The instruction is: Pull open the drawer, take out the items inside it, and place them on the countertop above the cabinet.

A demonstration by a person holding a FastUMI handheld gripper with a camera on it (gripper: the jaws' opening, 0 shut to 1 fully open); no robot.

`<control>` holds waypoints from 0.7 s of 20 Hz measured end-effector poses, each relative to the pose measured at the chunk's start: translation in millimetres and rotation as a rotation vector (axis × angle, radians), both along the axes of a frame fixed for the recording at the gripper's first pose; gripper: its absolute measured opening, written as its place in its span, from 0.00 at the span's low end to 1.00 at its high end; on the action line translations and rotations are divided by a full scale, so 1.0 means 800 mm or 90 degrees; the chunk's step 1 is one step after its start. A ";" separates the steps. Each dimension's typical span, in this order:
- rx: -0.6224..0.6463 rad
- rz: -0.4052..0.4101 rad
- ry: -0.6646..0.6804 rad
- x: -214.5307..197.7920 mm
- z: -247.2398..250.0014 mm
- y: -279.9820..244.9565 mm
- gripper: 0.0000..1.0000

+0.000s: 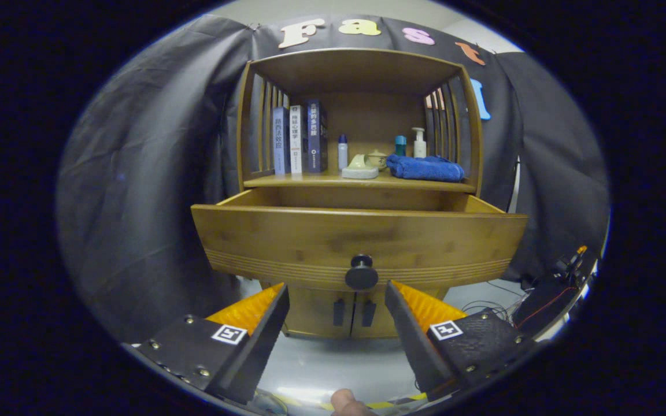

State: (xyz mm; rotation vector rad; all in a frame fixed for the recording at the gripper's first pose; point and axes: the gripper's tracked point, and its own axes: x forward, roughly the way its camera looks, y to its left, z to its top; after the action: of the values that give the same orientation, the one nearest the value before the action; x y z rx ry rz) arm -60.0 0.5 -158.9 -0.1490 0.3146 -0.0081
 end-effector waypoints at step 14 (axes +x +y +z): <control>0.058 -0.090 0.003 0.089 -0.040 -0.017 0.99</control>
State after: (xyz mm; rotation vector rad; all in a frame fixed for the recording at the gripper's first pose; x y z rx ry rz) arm 11.4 -13.2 -190.9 -0.0366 0.3291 -0.1339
